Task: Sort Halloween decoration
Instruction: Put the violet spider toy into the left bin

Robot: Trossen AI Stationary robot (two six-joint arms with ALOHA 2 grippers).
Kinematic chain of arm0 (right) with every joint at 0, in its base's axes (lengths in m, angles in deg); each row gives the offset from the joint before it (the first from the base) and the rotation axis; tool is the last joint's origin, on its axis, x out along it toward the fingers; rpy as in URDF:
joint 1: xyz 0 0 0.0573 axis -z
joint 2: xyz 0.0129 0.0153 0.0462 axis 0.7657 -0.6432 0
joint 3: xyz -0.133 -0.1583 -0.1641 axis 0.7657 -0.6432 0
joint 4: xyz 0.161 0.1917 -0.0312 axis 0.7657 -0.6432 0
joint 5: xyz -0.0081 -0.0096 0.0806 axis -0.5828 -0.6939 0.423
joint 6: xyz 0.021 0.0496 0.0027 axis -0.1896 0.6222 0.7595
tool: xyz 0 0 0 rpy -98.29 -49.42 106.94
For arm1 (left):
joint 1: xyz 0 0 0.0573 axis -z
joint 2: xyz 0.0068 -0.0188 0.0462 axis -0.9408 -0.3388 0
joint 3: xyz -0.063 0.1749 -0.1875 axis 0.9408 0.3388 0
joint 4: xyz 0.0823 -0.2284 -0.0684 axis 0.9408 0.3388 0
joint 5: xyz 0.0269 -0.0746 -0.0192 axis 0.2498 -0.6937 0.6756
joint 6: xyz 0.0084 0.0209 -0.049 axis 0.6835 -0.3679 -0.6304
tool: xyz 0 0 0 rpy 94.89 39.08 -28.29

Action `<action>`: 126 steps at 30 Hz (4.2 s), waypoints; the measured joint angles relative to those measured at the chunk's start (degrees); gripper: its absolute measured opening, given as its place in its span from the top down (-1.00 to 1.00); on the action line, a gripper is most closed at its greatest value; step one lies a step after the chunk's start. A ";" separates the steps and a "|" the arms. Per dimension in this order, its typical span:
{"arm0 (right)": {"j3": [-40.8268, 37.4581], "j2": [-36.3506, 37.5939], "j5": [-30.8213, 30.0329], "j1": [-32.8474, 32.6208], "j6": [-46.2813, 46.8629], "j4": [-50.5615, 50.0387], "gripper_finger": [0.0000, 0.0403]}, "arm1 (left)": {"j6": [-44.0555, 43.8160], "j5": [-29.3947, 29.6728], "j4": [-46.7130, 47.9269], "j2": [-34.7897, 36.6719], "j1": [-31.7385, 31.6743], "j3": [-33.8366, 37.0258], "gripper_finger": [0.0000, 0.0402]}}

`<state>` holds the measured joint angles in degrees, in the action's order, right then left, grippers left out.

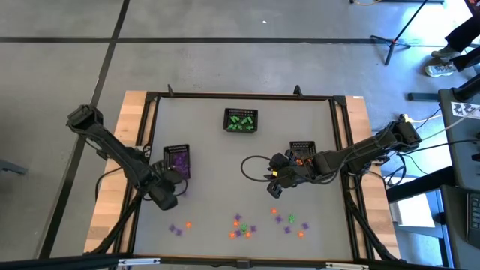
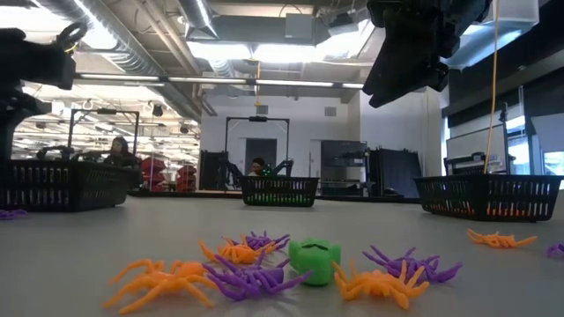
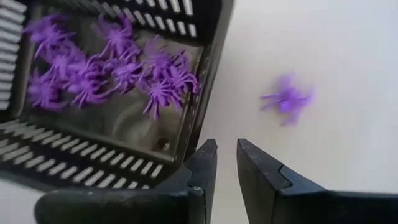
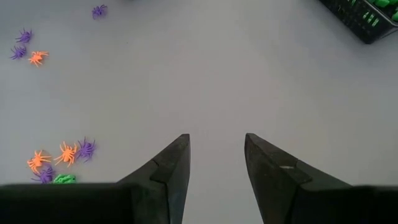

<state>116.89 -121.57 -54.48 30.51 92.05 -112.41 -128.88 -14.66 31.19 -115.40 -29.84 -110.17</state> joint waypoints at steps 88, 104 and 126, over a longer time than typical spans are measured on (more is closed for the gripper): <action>0.00 -0.01 -1.05 -0.02 0.00 0.77 0.26 | 17.48 -8.07 -9.23 -10.76 -3.76 -13.25 1.00; 0.00 -0.02 -1.07 -0.02 0.00 1.24 0.26 | 12.30 6.46 14.85 21.07 -16.07 -10.57 1.00; 0.00 -0.02 -0.01 -0.02 0.00 3.09 0.26 | 22.62 -13.79 -1.31 21.21 -17.49 -16.89 0.44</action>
<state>116.89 -121.59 -54.49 30.49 92.05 -109.33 -106.27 -28.45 29.89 -94.19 -47.33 -127.06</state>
